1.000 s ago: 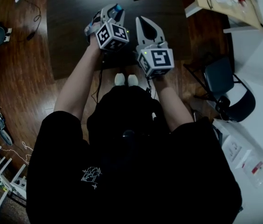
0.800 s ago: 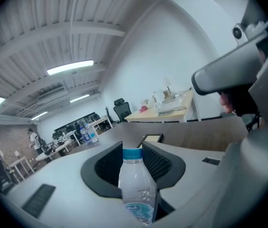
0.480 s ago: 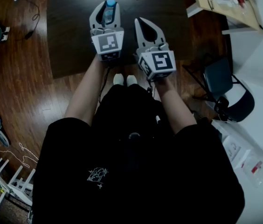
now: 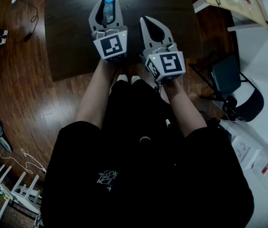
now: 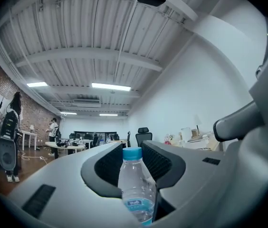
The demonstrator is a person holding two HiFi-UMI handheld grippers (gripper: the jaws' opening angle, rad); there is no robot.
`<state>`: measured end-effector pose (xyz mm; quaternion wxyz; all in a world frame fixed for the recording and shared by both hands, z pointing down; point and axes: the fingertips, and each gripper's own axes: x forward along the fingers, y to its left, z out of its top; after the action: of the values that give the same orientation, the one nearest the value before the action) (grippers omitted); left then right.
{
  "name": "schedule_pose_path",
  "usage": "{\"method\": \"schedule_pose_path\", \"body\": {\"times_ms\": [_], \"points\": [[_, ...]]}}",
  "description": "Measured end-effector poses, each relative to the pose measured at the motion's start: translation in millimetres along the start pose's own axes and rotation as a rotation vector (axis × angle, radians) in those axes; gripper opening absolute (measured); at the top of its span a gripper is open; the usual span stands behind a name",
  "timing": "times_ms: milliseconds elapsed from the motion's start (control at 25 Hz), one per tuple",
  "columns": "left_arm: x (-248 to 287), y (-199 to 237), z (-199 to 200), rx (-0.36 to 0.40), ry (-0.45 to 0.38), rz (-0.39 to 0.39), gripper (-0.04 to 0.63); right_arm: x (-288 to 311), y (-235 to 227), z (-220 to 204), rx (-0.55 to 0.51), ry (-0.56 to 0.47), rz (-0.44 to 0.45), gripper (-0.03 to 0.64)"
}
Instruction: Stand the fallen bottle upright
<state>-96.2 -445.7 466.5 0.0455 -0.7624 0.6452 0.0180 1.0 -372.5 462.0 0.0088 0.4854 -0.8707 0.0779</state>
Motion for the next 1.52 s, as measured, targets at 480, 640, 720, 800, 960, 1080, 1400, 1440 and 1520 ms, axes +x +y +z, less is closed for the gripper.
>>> {"method": "schedule_pose_path", "body": {"times_ms": [480,640,720,800,960,1080,1400,1440,1520], "points": [[3,-1,-1,0.032,-0.002,-0.031,0.171,10,4,1,0.000,0.001,0.003,0.014],[-2,1,-1,0.025,0.007,-0.026,0.204,8,3,1,0.008,0.013,-0.002,0.014],[-5,6,2,0.025,0.007,-0.016,0.204,8,5,3,0.008,0.016,-0.001,0.014],[-12,9,7,0.029,0.002,-0.012,0.204,9,9,5,0.009,0.016,0.004,0.014],[-32,10,27,0.029,-0.015,-0.011,0.176,8,18,15,0.004,0.007,0.011,0.014],[-54,7,47,0.039,-0.020,-0.023,0.055,5,30,27,0.005,-0.008,0.013,0.014],[-109,-9,81,0.008,0.022,-0.053,-0.014,-27,45,51,0.034,-0.035,0.017,0.014],[-115,-10,84,0.007,0.026,-0.055,-0.014,-32,46,52,0.033,-0.035,0.016,0.014],[-125,-8,88,0.002,0.035,-0.053,-0.014,-39,48,53,0.031,-0.037,0.013,0.012]]}}
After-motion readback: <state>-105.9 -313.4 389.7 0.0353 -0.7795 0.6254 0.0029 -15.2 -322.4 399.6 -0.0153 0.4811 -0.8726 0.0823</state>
